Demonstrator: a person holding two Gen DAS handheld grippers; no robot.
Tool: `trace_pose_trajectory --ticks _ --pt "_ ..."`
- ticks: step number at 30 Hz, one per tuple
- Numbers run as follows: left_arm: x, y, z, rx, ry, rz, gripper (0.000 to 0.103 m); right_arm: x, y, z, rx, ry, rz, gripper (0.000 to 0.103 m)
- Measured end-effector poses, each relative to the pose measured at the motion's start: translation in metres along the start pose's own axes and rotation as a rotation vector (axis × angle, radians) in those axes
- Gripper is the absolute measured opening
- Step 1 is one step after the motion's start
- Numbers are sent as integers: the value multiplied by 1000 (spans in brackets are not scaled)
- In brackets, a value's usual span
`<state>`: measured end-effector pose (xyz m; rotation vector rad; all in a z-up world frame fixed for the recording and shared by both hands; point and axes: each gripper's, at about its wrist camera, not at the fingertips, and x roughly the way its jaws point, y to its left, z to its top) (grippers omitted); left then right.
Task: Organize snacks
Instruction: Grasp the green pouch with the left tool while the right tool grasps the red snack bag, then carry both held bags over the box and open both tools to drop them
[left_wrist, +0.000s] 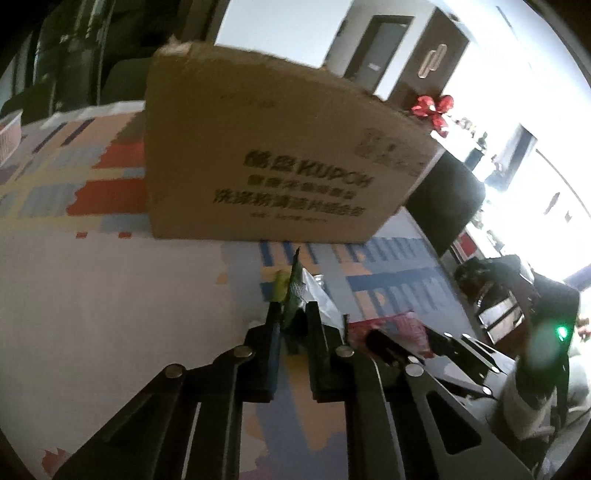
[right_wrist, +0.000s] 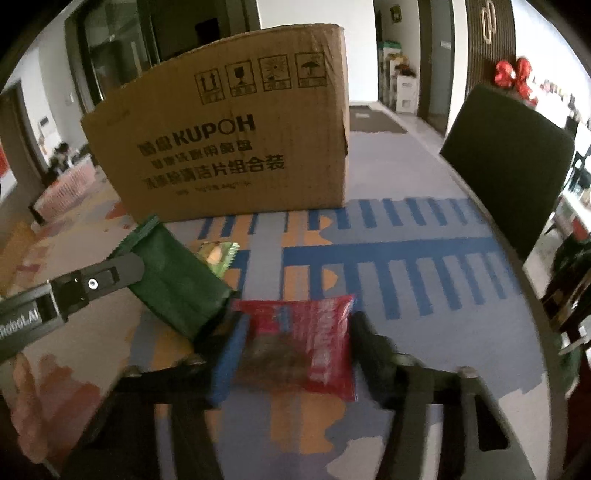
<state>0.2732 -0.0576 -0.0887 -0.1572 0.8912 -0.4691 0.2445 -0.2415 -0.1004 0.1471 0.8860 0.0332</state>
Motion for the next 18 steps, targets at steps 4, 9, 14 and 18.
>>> trace_pose_trajectory --ticks 4,9,14,18 --pt "-9 -13 0 50 -21 1 10 -12 0 4 -2 -34 4 28" --pt "-18 -22 -1 75 -32 -4 10 -22 0 8 13 -43 39 21" --pt "-28 -27 -2 90 -49 14 10 -35 6 9 0 -57 56 19" --pt "-35 -28 -1 85 -60 19 10 -47 12 8 -19 -74 57 18"
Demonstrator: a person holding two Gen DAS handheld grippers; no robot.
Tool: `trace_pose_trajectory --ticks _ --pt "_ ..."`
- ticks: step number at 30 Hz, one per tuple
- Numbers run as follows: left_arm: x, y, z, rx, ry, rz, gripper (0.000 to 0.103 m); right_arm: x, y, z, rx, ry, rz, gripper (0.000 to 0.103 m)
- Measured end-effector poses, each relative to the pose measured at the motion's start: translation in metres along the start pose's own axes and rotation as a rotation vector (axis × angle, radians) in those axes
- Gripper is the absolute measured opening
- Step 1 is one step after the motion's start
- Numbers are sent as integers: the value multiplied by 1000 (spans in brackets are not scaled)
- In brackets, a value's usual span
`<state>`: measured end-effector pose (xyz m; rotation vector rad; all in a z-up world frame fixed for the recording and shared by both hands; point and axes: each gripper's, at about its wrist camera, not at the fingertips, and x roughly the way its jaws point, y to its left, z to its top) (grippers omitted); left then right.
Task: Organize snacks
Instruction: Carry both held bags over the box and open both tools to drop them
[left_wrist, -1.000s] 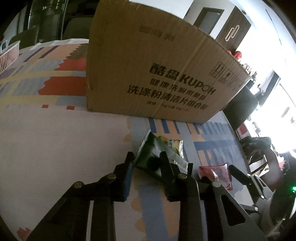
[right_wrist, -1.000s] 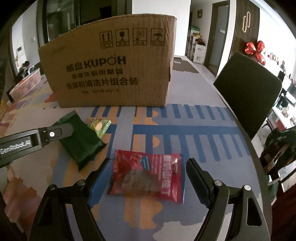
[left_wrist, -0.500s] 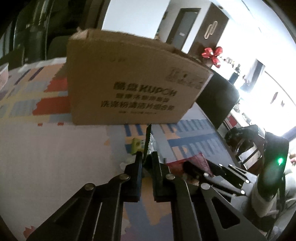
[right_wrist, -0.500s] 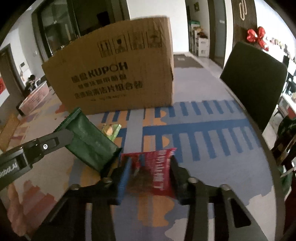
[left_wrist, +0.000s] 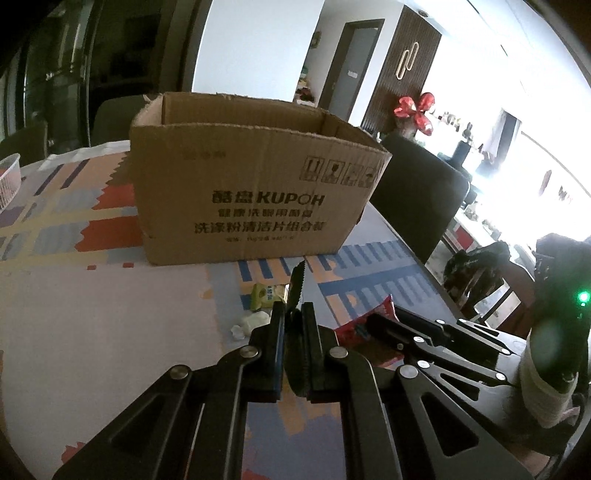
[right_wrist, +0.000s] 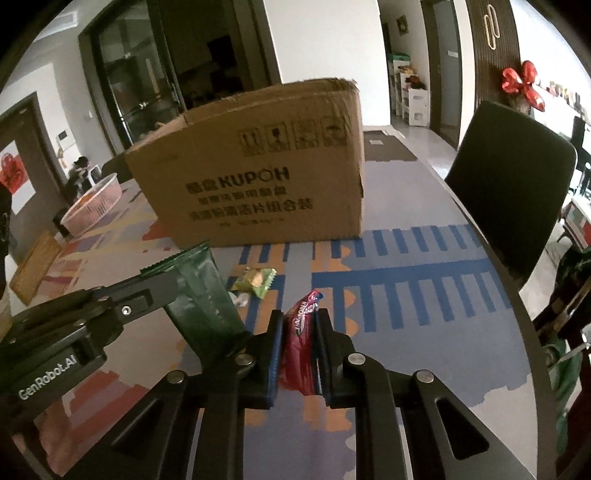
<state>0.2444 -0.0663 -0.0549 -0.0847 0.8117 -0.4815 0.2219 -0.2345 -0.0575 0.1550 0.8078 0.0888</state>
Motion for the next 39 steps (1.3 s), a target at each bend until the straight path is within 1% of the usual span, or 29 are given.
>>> trace_pose_trajectory --ticks 7,13,20,32,39 --pt "-14 -2 5 6 -36 7 10 -20 7 11 -25 -50 3 18" --pt "-29 -1 17 22 -81 19 10 -37 14 27 -44 -101 0 18" --pt "-49 3 36 28 -155 35 10 -54 25 49 -75 -173 3 18" --pt "-82 4 80 77 -302 73 10 -76 43 93 -111 -303 17 18" --pt "-88 11 108 98 -348 88 10 -80 53 122 -141 -365 18 18"
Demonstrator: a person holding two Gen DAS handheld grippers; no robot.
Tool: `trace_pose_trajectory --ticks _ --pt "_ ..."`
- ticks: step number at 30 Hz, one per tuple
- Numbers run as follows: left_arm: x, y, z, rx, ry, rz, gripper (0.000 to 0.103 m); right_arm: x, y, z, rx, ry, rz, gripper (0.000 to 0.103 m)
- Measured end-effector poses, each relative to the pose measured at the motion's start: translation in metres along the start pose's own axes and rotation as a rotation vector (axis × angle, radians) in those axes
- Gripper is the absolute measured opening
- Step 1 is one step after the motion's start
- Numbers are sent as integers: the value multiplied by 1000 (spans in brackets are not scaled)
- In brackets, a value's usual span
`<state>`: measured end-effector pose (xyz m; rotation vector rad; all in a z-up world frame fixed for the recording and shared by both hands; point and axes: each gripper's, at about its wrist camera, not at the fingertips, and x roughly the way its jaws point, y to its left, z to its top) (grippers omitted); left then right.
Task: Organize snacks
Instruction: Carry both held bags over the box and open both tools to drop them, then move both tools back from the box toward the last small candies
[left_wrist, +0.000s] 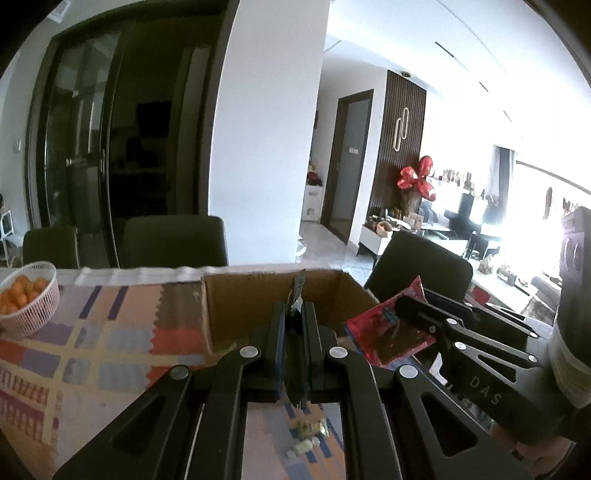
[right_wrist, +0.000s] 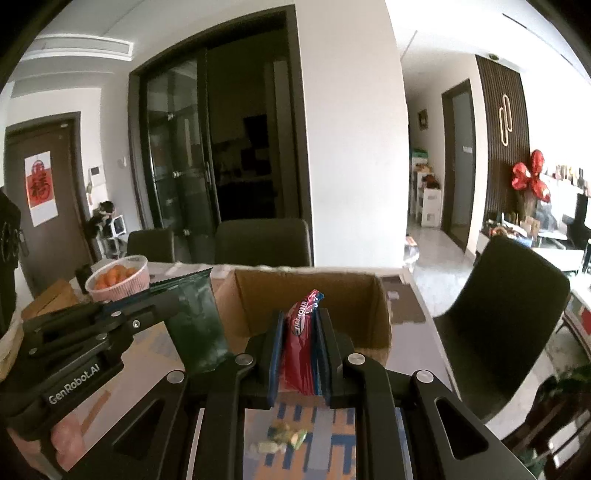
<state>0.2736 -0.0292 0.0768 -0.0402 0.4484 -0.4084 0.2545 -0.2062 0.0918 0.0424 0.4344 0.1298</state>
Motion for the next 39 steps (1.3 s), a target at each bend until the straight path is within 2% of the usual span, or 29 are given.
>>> trace_pose_trajectory --ticks 8,16,26,31,33,34,35,36,39 --pt "19 8 29 22 -11 14 10 16 4 27 -35 -32 2 18" --pt "48 15 44 31 24 25 10 42 1 43 -37 -11 13 18" --pt "102 31 43 -4 150 15 10 82 -2 47 -55 71 22 18" --pt "121 32 35 2 219 40 10 102 -3 41 -66 126 30 18" --pt "125 35 34 -10 245 64 26 108 -4 39 -70 147 41 21" --pt "124 35 33 -15 252 66 43 110 -4 37 -70 157 33 25" --pt "122 35 32 -19 250 69 49 112 -5 37 -69 164 17 39" --pt "118 35 31 -11 244 79 49 110 -6 36 -65 158 2 46" --pt "105 29 27 41 232 105 50 102 -7 32 -72 143 -7 47"
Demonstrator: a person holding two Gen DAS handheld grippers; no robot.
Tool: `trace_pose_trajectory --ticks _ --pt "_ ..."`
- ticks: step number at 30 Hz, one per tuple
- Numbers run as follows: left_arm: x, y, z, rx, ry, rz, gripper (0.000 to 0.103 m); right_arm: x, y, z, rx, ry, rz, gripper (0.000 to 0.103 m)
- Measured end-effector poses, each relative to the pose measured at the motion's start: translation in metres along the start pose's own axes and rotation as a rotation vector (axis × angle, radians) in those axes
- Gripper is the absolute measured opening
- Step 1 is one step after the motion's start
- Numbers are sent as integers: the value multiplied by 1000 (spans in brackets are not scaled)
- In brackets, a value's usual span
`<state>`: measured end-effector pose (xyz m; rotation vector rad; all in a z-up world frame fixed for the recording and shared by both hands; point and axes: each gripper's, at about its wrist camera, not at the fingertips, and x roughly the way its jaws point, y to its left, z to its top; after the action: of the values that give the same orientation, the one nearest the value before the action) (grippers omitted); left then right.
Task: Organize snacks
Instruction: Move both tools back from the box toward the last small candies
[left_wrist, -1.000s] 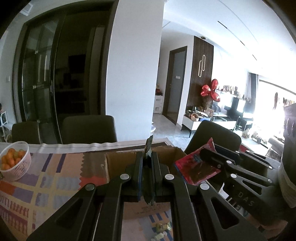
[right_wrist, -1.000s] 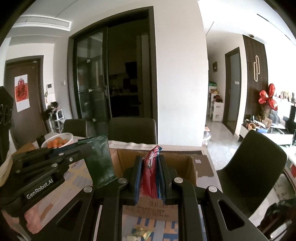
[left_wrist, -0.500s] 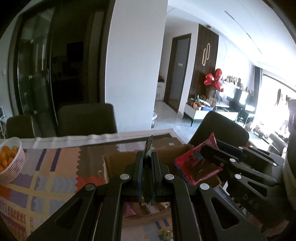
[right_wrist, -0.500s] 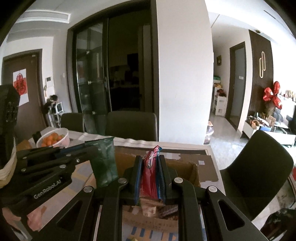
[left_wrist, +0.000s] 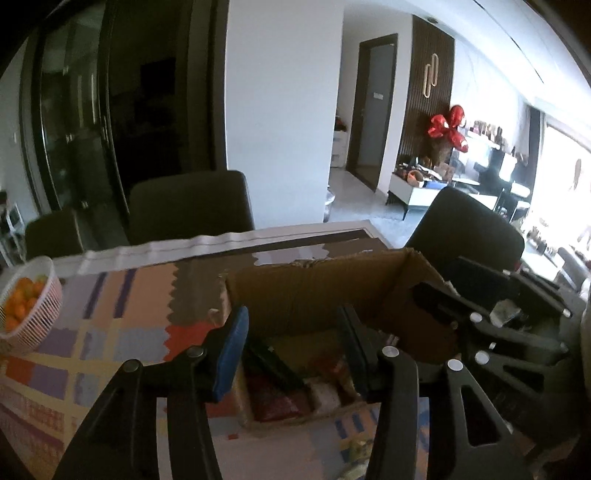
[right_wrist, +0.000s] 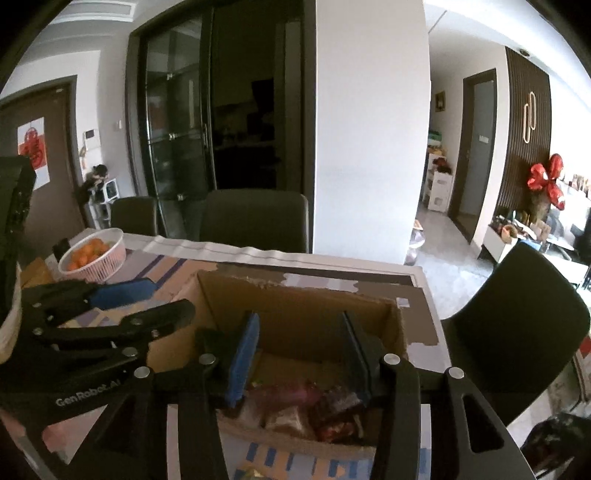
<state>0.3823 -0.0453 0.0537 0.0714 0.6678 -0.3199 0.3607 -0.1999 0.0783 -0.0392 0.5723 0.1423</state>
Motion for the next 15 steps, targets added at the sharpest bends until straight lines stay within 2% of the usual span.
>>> trace_pose_trajectory --ticks 7,15 --pt "-28 -9 -24 55 -29 10 50 -24 0 -15 -2 -4 34 47" --pt "-50 -24 -51 103 -33 -14 50 -45 6 -38 -44 14 63 47"
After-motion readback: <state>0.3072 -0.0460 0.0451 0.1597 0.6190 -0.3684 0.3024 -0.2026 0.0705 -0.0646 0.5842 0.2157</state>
